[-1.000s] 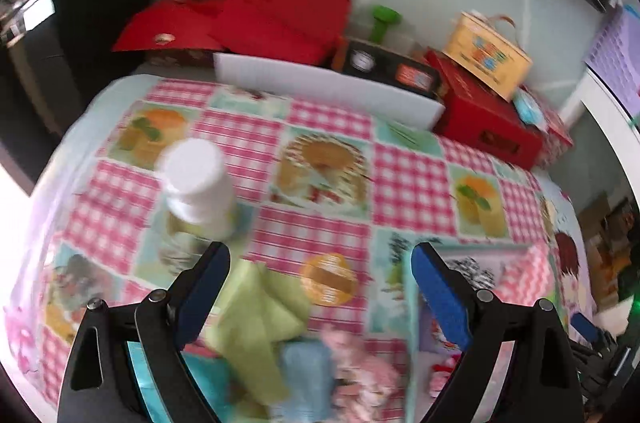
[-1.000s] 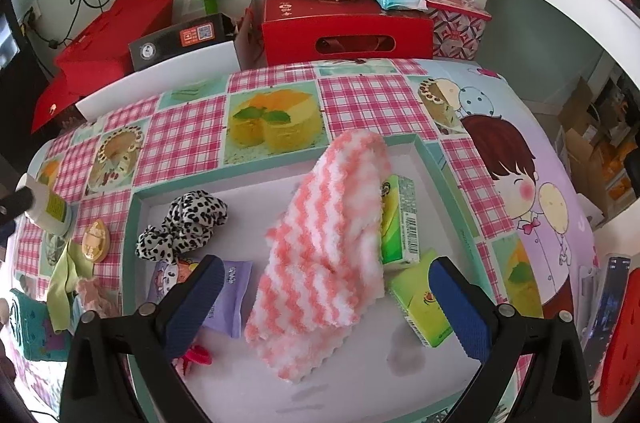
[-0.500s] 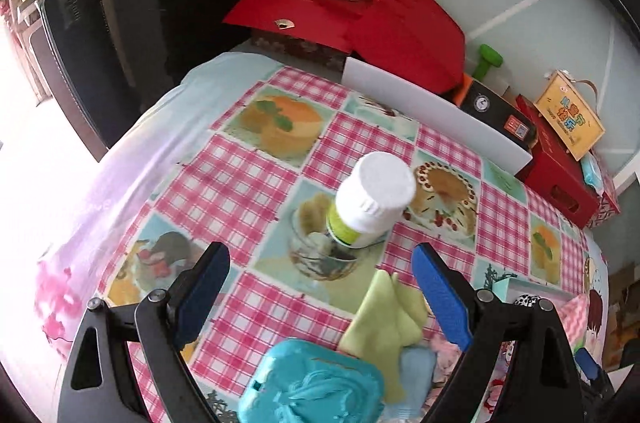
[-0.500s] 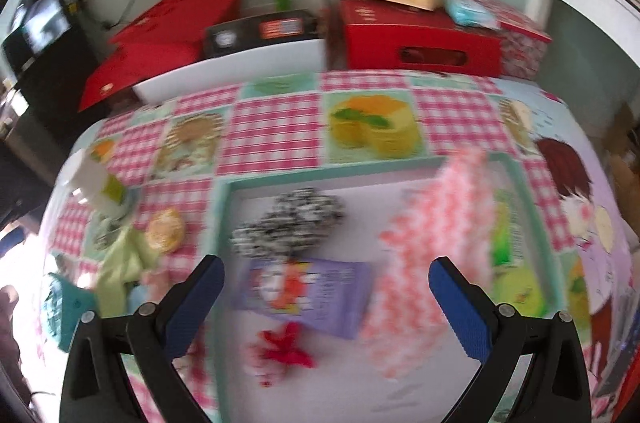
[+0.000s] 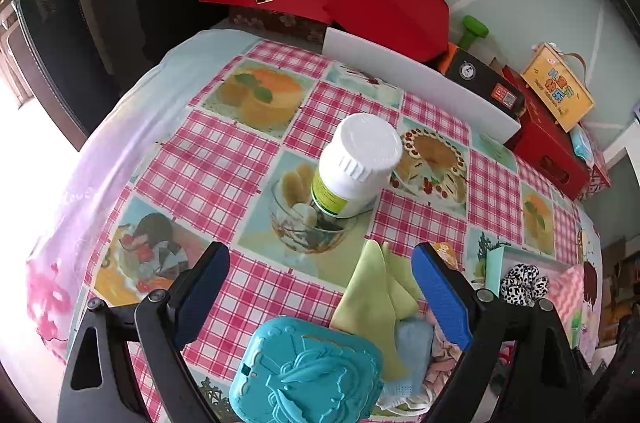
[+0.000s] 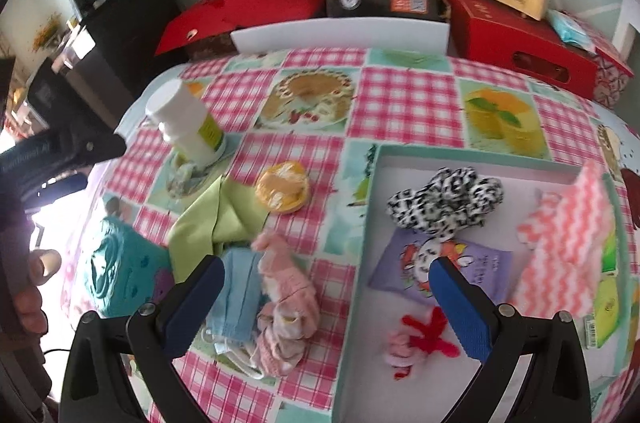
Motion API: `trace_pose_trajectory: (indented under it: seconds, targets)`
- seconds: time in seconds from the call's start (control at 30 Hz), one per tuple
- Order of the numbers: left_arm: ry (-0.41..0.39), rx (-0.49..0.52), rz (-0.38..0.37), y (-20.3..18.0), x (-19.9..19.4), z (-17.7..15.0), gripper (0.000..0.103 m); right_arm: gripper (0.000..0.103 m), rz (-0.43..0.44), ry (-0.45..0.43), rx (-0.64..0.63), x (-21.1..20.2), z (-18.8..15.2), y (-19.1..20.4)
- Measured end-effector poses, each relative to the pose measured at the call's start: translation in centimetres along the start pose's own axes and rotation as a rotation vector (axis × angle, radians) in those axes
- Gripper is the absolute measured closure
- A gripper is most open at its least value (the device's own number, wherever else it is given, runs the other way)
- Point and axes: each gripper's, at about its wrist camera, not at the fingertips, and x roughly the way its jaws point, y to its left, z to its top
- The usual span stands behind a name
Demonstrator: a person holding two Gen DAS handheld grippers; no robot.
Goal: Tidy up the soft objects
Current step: 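Move both grippers back to the pile, right gripper toward the pink sock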
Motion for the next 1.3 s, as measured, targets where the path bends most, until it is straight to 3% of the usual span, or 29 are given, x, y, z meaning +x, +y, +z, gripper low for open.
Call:
trace_pose_trajectory:
  seconds: [0.43, 0.63, 0.73, 0.83, 1.1, 1.17, 1.3]
  targets:
    - [0.054, 0.009, -0.003, -0.5, 1.3, -0.2, 0.011, 0.002, 0.085, 0.078, -0.026, 1.3, -0.9, 0.9]
    - [0.098, 0.060, -0.003, -1.7, 2.4, -0.4, 0.011, 0.021, 0.109, 0.107, -0.044, 2.0, -1.2, 1.2]
    - [0.121, 0.070, -0.011, -2.1, 2.9, -0.5, 0.011, 0.025, 0.127, 0.107, -0.054, 1.9, -1.2, 1.3]
    - [0.137, 0.079, -0.017, -2.6, 3.3, -0.6, 0.011, 0.040, 0.140, 0.115, -0.064, 2.1, -1.2, 1.5]
    - [0.166, 0.099, -0.019, -3.3, 4.3, -0.6, 0.011, 0.051, 0.130, 0.157, -0.043, 3.6, -1.6, 0.8]
    - [0.169, 0.105, -0.019, -3.5, 4.5, -0.6, 0.011, 0.061, 0.136, 0.161, -0.040, 3.7, -1.5, 0.8]
    - [0.168, 0.127, -0.012, -4.1, 4.9, -0.5, 0.011, 0.070, 0.135, 0.171, -0.031, 4.2, -1.5, 0.5]
